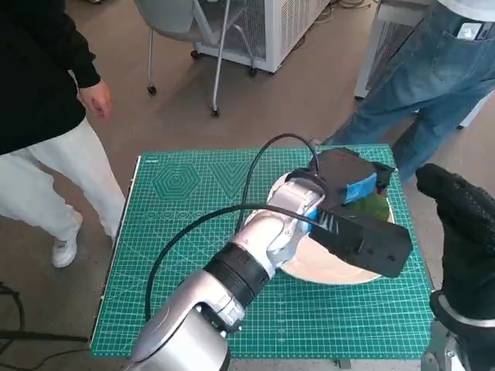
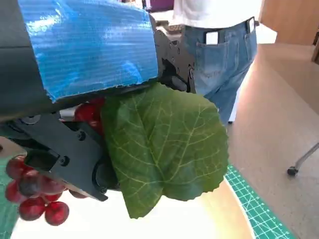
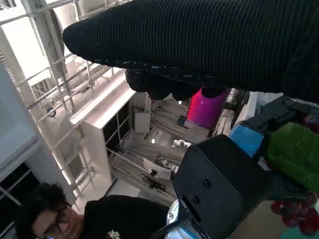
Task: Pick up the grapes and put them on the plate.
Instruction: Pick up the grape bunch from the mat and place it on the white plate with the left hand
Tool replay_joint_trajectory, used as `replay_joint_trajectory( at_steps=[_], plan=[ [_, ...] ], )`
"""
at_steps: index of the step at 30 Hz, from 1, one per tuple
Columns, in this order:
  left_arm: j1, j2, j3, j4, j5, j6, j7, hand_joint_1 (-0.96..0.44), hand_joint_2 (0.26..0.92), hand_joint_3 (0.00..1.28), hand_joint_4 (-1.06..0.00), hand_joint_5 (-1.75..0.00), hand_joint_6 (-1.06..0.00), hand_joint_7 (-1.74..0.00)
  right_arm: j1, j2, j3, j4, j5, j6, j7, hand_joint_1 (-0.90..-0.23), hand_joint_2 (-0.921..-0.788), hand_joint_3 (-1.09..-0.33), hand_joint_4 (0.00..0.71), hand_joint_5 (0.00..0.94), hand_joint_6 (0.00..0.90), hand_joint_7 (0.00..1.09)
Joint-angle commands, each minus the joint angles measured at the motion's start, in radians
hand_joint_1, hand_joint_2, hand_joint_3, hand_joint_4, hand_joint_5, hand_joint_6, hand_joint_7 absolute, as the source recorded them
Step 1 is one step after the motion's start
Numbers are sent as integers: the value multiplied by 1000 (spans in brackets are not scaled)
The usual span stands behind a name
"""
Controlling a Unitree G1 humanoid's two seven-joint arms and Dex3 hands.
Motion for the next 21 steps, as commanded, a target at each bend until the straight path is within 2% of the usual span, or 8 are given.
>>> replay_joint_trajectory(
  at_steps=[1, 2, 4, 6, 8, 14, 21],
  plan=[
    [-34, 15, -21, 14, 6, -6, -43, -47, 879, 218, -427, -968, -304, -330, 7, -5, 2, 22, 12, 2, 4, -527, -921, -647, 364, 4, 4, 712],
    [-35, 21, -31, 11, 14, -12, -50, -248, 886, 206, -357, -714, -262, -242, 7, -5, 2, 24, 14, 3, 5, -527, -921, -647, 364, 4, 3, 713],
    [-32, 34, -38, 5, 17, -28, -58, -530, 905, 239, -252, -344, -204, -128, 7, -5, 3, 25, 17, 2, 6, -527, -921, -647, 364, 3, 2, 715],
    [-25, 45, -33, 2, 6, -47, -62, -700, 914, 336, -183, -159, -168, -68, 6, -5, 4, 27, 20, 2, 7, -527, -921, -647, 364, 3, 1, 716],
    [-17, 55, -22, 3, -10, -67, -63, -795, 918, 448, -146, -77, -143, -38, 5, -5, 5, 29, 22, 2, 8, -527, -921, -648, 364, 3, 0, 717],
    [17, 83, 27, 8, -67, -131, -35, -886, 921, 666, -86, -10, -98, -5, -3, -5, 7, 38, 26, 4, 7, -526, -921, -648, 363, 3, -1, 718],
    [67, 112, 125, 25, -170, -192, 6, -885, 921, 767, -36, 0, -79, -1, -16, -5, 7, 54, 32, 2, 9, -527, -921, -648, 363, 3, 0, 718]
  ],
)
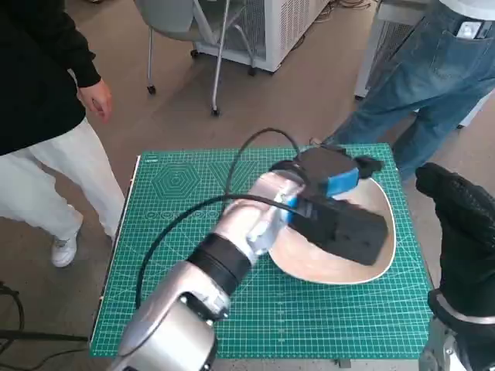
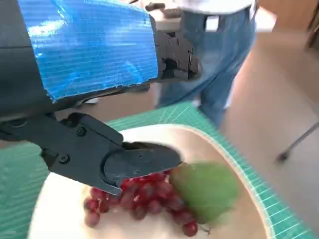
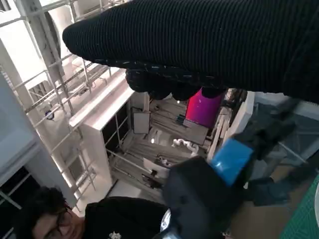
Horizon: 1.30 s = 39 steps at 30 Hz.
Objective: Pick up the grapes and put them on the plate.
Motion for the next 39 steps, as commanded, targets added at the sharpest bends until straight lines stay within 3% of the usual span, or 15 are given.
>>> replay_joint_trajectory(
  at_steps=[1, 5, 10, 17, 23, 33, 39],
  plan=[
    [48, 27, 78, 17, -84, -46, 20, -882, 921, 772, -27, 0, -77, 0, -5, -4, 3, 28, 13, 3, 9, -527, -921, -647, 363, 3, 0, 719],
    [76, 38, 180, 26, -201, -83, -30, -867, 921, 783, -5, 1, -66, 0, -14, -2, 6, 38, 15, 3, 9, -529, -921, -644, 364, 3, 1, 719],
    [117, 33, 361, 28, -418, -99, -159, -846, 921, 795, 0, 1, -64, -4, -23, 3, 13, 45, 8, 2, 6, -533, -921, -639, 365, 4, 4, 719],
    [189, 21, 563, -36, -679, -63, -303, -786, 921, 731, -65, -26, -126, -36, -38, 4, 23, 63, 2, -7, 6, -536, -921, -635, 368, 5, 6, 718],
    [283, 58, 605, -144, -751, -105, -376, -749, 921, 615, -47, -12, -131, -36, -54, 1, 30, 78, 1, -12, 12, -526, -921, -637, 369, 5, 9, 716],
    [508, 116, 624, -398, -776, -201, -355, -678, 921, 560, 0, 1, -45, -2, -84, -7, 40, 102, 3, -12, 29, -522, -921, -638, 372, 6, 5, 709],
    [649, 125, 649, -531, -811, -258, -345, -642, 921, 525, 0, 1, -60, -19, -99, -10, 47, 113, -3, -13, 38, -521, -921, -637, 371, 6, 5, 707]
  ],
)
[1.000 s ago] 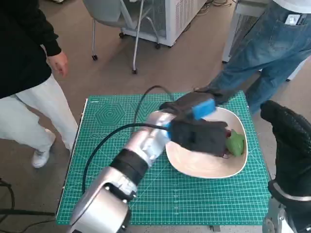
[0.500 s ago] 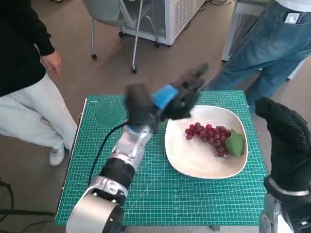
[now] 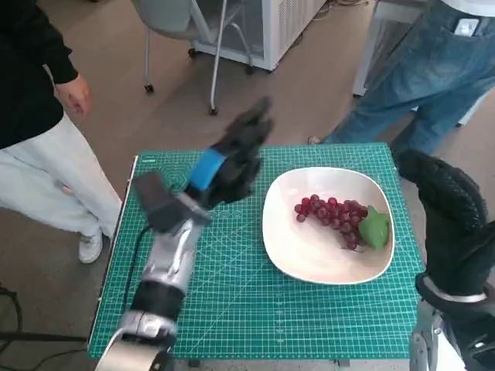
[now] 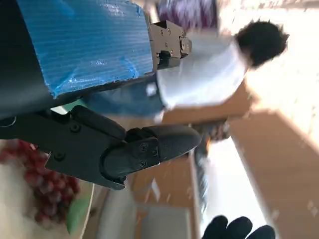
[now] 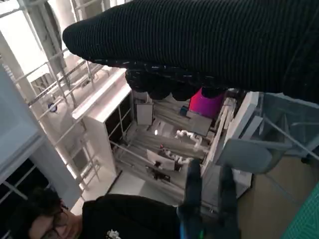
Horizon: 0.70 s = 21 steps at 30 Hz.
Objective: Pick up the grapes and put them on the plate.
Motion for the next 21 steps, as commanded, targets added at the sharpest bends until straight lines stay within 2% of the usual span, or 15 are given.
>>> replay_joint_trajectory(
  at_steps=[1, 12, 21],
  plan=[
    [109, 11, 18, -110, -32, -52, 10, -639, 921, 516, -2, -1, -69, -23, -7, -11, 7, 22, -3, 4, 16, -522, -921, -637, 371, 6, 5, 707],
    [253, 13, 30, -269, -84, -87, 28, -584, 921, 399, -108, -35, -157, -58, -31, -11, 23, 50, -7, 5, 27, -546, -921, -642, 370, 4, -1, 698],
    [316, 11, 29, -354, -106, -84, 52, -561, 921, 376, -165, -42, -177, -62, -41, -13, 32, 65, -14, 6, 33, -550, -921, -642, 368, 3, -1, 692]
  ],
)
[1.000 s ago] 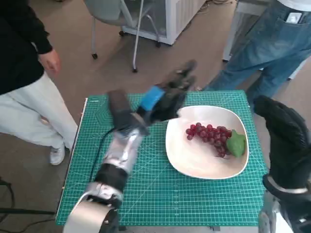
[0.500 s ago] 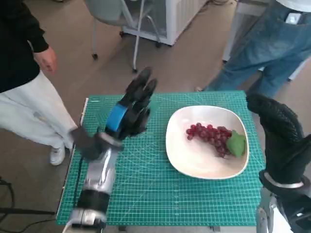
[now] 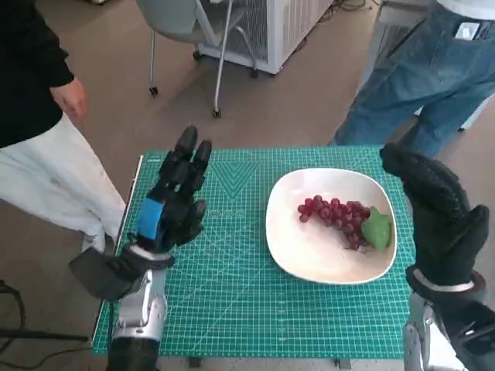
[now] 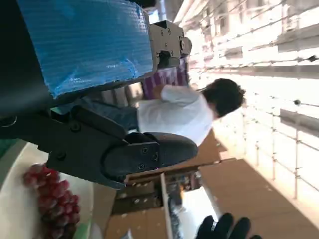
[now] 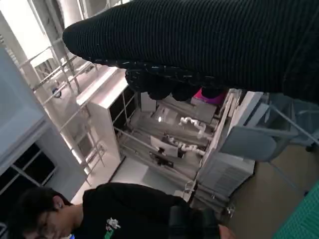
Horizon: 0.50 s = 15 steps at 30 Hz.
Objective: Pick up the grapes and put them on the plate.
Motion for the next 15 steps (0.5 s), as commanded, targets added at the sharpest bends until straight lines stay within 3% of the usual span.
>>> replay_joint_trajectory(
  at_steps=[1, 15],
  plan=[
    [36, -3, -1, -46, -14, -8, 14, -559, 921, 377, -168, -41, -177, -62, -2, -11, 6, 20, -13, 8, 10, -551, -921, -642, 369, 3, -1, 692],
    [63, -4, -20, -57, -1, -18, 31, -550, 921, 383, -174, -29, -176, -60, -11, -9, 12, 39, -13, -1, 18, -550, -921, -649, 372, 5, -1, 692]
  ],
)
